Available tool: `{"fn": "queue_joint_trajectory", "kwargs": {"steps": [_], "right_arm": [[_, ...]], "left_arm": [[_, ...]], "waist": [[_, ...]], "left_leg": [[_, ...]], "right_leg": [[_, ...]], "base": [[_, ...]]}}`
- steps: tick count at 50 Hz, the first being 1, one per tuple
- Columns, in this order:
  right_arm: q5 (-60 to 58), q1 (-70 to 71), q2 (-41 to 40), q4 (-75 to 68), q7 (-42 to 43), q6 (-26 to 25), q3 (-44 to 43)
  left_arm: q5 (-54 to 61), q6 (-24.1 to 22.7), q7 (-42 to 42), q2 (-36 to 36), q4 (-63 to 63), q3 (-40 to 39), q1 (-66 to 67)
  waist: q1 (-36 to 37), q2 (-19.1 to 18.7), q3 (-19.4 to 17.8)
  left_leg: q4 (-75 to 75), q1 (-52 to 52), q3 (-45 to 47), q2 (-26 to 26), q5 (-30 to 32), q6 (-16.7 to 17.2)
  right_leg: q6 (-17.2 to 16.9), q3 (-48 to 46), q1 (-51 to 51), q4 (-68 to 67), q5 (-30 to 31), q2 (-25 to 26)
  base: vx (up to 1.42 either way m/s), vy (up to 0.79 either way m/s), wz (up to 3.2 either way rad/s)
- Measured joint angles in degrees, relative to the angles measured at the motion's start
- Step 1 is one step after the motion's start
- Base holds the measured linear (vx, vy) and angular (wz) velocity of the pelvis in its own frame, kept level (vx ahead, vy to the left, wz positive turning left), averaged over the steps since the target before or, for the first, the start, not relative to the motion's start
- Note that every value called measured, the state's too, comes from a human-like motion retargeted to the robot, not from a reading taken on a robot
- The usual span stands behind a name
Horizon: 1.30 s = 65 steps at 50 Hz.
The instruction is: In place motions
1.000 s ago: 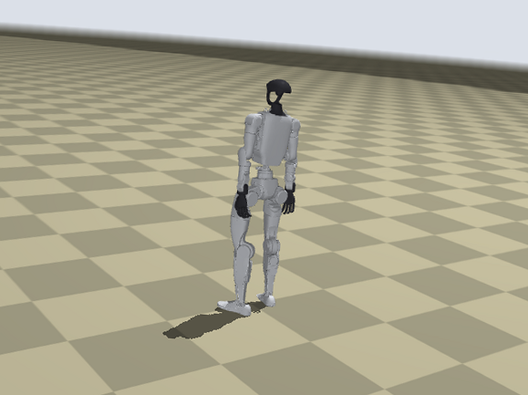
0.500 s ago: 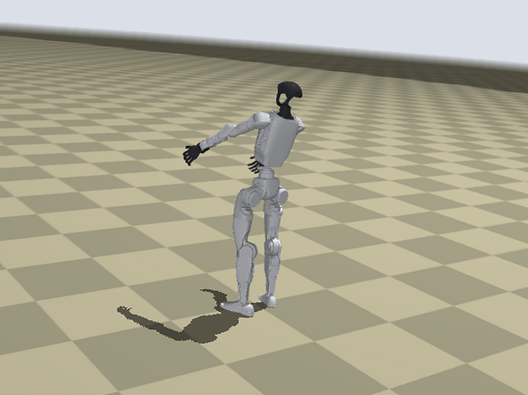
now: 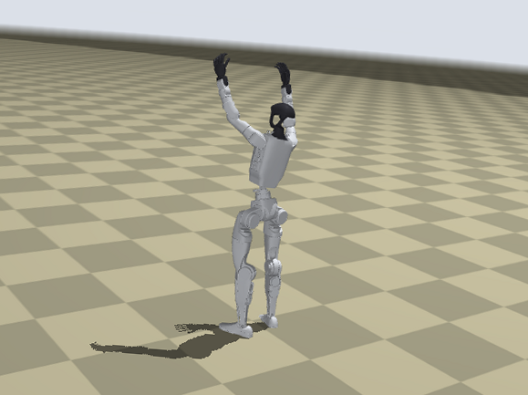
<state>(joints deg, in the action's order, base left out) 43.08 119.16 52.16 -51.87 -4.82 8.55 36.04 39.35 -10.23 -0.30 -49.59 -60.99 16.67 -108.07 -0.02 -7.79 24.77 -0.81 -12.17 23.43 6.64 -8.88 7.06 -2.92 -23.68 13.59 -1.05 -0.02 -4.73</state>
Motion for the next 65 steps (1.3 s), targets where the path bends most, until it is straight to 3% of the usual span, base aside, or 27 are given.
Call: {"fn": "queue_joint_trajectory", "kwargs": {"steps": [6,30,35,40,45,51,55,61,65], "right_arm": [[2.4,6.3,1.3,2.5,3.9,3.1,1.1],[0.2,-0.6,-0.5,-1.9,1.2,2.7,3.5],[-11.9,-7.5,-0.4,-2.8,-0.4,3.4,5.0],[-28.8,-25.2,-2.0,1.0,0.3,2.3,0.4],[-43.6,-53.5,-10.3,7.1,-5.4,1.3,-15.0],[-47.7,-81.6,-28.2,3.0,-23.5,-2.4,-31.4],[-49.8,-95.2,-35.5,-9.3,-31.5,-5.6,-33.9],[-64.9,-109.1,-39.1,-33.3,-29.2,-11.2,-32.6],[-62.8,-116.4,-40.1,-41.7,-26.0,-16.6,-35.7]], "left_arm": [[2.5,-1.4,3.5,-2.7,0.9,1.0,-3.6],[0.0,-0.6,2.4,-3.3,-3.0,-1.5,3.0],[-7.7,-1.6,2.0,-2.1,-4.5,-5.3,11.7],[-32.3,-3.4,4.8,-2.9,-5.7,-6.5,26.7],[-43.2,-1.2,-6.3,4.5,-4.8,-13.1,47.0],[-44.9,-3.3,-7.8,19.2,-10.3,-21.0,70.4],[-48.2,-1.6,-7.9,27.8,-19.3,-23.6,83.8],[-54.5,5.1,-8.8,37.0,-30.4,-23.3,100.2],[-55.0,6.0,-7.8,42.5,-28.8,-26.1,109.3]], "waist": [[-0.1,-1.1,-0.7],[1.2,-1.5,-1.4],[1.4,-1.4,-1.4],[0.6,-1.3,-2.0],[-1.8,0.4,-3.8],[-3.5,3.6,-8.6],[-4.1,5.2,-12.2],[-4.5,6.3,-19.3],[-4.4,6.5,-22.6]], "left_leg": [[-0.1,-0.7,-0.4,0.1,0.0,0.1],[0.4,1.3,0.5,-0.2,-0.1,-0.1],[0.3,2.2,0.3,-0.4,0.0,-0.2],[0.4,4.8,0.3,-0.8,0.1,-0.4],[0.4,8.5,-0.1,-1.2,0.1,-0.7],[0.6,11.9,-0.7,-2.1,0.3,-0.9],[0.7,12.8,-1.1,-2.6,0.3,-0.9],[0.7,14.9,-0.9,-2.5,0.5,-0.9],[0.7,15.2,-0.5,-2.3,0.8,-0.9]], "right_leg": [[-0.1,-0.5,0.3,0.1,-0.2,0.0],[0.4,0.7,-0.3,-0.3,0.1,0.2],[0.5,0.5,-1.3,-0.3,0.2,0.1],[0.8,0.3,-3.9,-0.2,0.3,0.2],[1.0,-0.2,-7.9,-0.2,0.3,0.1],[1.1,-0.9,-11.3,-0.2,0.3,-0.5],[1.1,-1.2,-12.3,-0.2,0.4,-1.0],[1.0,-1.0,-14.4,-0.2,0.6,-1.0],[0.9,-0.6,-14.6,-0.2,0.9,-1.0]], "base": [[-0.04,0.04,0.06],[0.00,0.00,0.00],[0.00,0.00,0.00],[0.01,-0.01,0.00],[0.08,-0.13,0.05],[0.02,-0.12,0.08],[-0.07,-0.08,0.08],[-0.01,-0.06,-0.05],[0.06,-0.02,-0.07]]}}
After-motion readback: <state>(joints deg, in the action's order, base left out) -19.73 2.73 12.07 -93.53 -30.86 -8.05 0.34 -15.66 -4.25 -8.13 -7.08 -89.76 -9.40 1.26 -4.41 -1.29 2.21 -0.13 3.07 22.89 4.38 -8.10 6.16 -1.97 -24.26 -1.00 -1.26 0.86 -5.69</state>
